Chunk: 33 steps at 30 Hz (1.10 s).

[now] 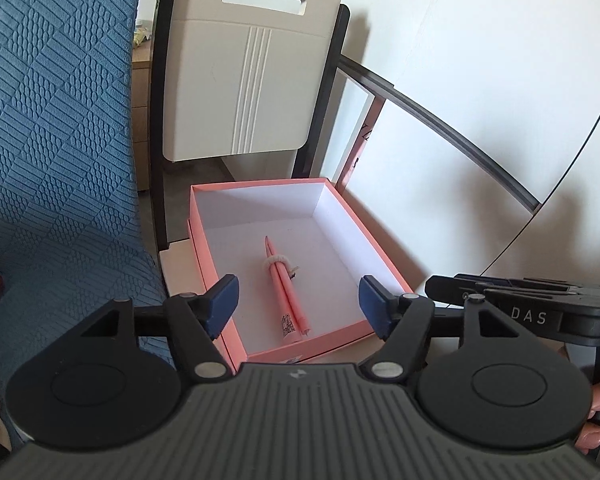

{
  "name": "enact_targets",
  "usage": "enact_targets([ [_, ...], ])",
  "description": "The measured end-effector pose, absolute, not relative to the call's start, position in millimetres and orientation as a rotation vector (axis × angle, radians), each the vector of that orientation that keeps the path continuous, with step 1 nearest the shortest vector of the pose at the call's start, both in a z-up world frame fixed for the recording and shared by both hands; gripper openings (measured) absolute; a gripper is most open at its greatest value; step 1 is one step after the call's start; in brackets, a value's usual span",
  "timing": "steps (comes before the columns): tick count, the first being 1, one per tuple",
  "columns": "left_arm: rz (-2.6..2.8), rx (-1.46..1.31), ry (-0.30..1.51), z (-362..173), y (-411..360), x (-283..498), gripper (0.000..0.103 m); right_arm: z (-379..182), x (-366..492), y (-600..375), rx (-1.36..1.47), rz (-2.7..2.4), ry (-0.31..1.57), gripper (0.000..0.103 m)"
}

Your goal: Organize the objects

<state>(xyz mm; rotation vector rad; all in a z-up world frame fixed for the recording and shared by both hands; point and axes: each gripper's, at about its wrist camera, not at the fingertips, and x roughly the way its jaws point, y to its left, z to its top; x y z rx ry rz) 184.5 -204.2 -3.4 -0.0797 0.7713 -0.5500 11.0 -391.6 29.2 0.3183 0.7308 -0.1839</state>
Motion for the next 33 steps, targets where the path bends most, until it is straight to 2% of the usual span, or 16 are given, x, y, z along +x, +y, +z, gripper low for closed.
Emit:
enact_targets([
  [3, -0.541, -0.077, 0.753, -2.3, -200.3, 176.0, 0.085, 22.5, 2.5, -385.7, 0.313, -0.198, 0.736, 0.040],
  [5, -0.542, -0.078, 0.742, -2.2, -198.1, 170.7, 0.092, 18.1, -2.2, -383.7, 0.321, -0.206, 0.737, 0.057],
  [6, -0.539, -0.080, 0.736, -2.5, -197.0, 168.4, 0.096, 16.2, -5.0, -382.9, 0.329, -0.210, 0.731, 0.073],
  [7, -0.535, -0.083, 0.732, -3.3, -196.1, 166.7, 0.099, 14.2, -7.2, -382.8, 0.338, -0.216, 0.725, 0.084],
  [8, -0.532, -0.087, 0.729, -4.5, -195.4, 165.1, 0.101, 13.1, -10.4, -381.7, 0.345, -0.225, 0.718, 0.086],
  [10, -0.523, -0.098, 0.731, -7.0, -193.7, 162.7, 0.103, 10.4, -12.4, -380.3, 0.343, -0.235, 0.713, 0.085],
  [33, -0.429, -0.089, 0.797, -30.4, -178.8, 173.0, 0.103, -1.1, -2.2, -365.1, 0.262, -0.248, 0.745, 0.085],
])
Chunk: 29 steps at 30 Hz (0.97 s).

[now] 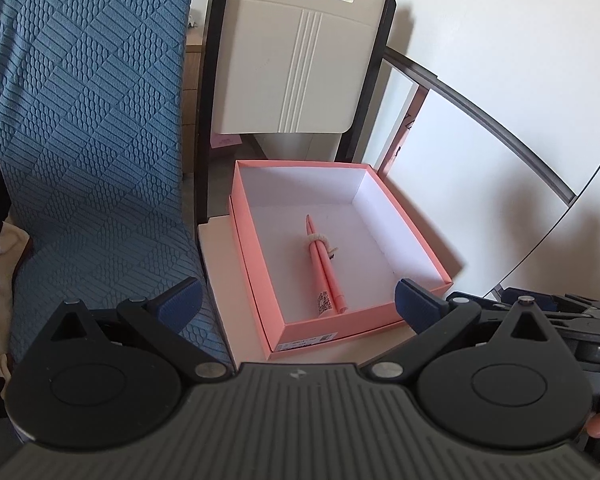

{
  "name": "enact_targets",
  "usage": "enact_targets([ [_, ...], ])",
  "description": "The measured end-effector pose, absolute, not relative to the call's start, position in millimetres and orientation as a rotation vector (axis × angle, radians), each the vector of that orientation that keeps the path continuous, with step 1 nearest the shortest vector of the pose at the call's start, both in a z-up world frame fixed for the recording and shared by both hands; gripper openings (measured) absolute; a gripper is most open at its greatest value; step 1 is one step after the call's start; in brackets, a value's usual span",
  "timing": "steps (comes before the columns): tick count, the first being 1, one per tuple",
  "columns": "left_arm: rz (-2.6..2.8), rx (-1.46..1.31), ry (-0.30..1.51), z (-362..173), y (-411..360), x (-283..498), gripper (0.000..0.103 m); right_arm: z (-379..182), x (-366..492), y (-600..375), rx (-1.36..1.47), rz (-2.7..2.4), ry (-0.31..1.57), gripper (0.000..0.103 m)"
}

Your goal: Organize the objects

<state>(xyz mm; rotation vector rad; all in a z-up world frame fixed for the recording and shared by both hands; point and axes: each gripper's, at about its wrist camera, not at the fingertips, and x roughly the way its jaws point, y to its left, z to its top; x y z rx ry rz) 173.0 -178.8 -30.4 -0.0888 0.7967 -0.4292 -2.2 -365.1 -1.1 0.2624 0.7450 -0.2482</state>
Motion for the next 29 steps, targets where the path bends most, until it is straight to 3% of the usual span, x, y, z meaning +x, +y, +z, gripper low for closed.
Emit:
enact_targets([
  [29, -0.430, -0.069, 0.806, -32.1, -183.5, 174.5, 0.103, 4.0, -5.1, -368.4, 0.228, -0.276, 0.734, 0.085],
])
